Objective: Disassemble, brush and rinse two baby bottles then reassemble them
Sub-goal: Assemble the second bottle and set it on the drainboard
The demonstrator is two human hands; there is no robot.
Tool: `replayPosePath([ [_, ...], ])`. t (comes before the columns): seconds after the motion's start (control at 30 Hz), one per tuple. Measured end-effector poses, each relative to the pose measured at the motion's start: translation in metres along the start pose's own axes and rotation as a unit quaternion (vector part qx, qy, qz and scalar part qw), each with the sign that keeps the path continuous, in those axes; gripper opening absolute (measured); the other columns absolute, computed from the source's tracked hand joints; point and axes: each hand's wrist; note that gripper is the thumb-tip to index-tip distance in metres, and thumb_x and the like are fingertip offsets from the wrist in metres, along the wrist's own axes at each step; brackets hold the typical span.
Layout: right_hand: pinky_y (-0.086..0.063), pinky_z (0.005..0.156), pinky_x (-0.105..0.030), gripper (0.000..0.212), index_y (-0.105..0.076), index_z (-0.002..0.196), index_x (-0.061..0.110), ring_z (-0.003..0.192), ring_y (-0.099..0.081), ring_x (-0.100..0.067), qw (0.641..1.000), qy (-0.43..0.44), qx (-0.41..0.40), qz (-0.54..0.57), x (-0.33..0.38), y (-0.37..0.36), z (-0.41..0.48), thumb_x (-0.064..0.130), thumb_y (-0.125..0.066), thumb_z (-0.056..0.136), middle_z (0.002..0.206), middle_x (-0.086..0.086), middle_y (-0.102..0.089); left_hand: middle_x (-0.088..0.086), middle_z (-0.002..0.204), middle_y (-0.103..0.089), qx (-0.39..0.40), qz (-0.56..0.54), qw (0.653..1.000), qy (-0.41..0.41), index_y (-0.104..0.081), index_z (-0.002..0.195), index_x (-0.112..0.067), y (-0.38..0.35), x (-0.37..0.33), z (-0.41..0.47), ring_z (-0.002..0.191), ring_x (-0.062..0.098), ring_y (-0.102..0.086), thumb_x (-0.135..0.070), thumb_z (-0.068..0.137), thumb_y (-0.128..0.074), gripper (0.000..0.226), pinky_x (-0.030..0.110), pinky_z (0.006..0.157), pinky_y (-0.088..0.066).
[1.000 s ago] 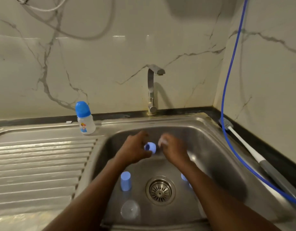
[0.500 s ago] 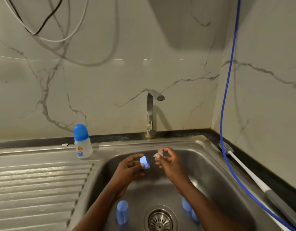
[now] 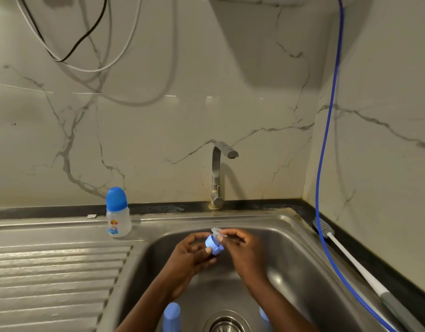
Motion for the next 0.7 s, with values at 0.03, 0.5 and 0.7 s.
replayPosePath([
  [0.03, -0.053, 0.069, -0.017, 0.009, -0.077, 0.083, 0.022, 0.075, -0.069, -0.003, 1.0, -0.003, 0.006, 0.011, 0.001, -0.001, -0.001, 0.029, -0.08, 0.078, 0.077, 0.009, -0.074, 0.018, 0.112, -0.071, -0.004, -0.007, 1.0, -0.004, -0.058, 0.124, -0.005, 0.0, 0.0, 0.0, 0.107, 0.031, -0.069, 0.002, 0.093, -0.056, 0.032, 0.04, 0.09, -0.057],
  [0.5, -0.046, 0.099, -0.021, 0.041, -0.064, 0.128, 0.024, 0.12, -0.056, -0.005, 0.975, 0.069, 0.16, -0.136, -0.008, -0.012, -0.009, 0.043, -0.056, 0.092, 0.133, 0.009, -0.059, 0.019, 0.11, -0.072, -0.022, -0.004, 0.999, -0.028, -0.065, 0.118, -0.002, 0.007, -0.004, -0.003, 0.104, 0.03, -0.069, -0.003, 0.091, -0.056, 0.028, 0.035, 0.09, -0.058],
  [0.7, -0.056, 0.082, -0.029, 0.028, -0.061, 0.111, 0.032, 0.09, -0.067, 0.0, 0.991, 0.02, 0.123, -0.052, -0.002, -0.008, -0.009, 0.042, -0.069, 0.086, 0.098, 0.009, -0.073, 0.015, 0.101, -0.075, -0.052, 0.074, 0.995, -0.052, -0.07, 0.109, -0.001, 0.008, -0.003, 0.0, 0.1, 0.03, -0.071, -0.012, 0.083, -0.064, 0.028, 0.039, 0.091, -0.056],
])
Point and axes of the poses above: each hand's wrist, its own z-axis towards the middle knuckle, its own y-axis out of the back of the hand, x = y × z
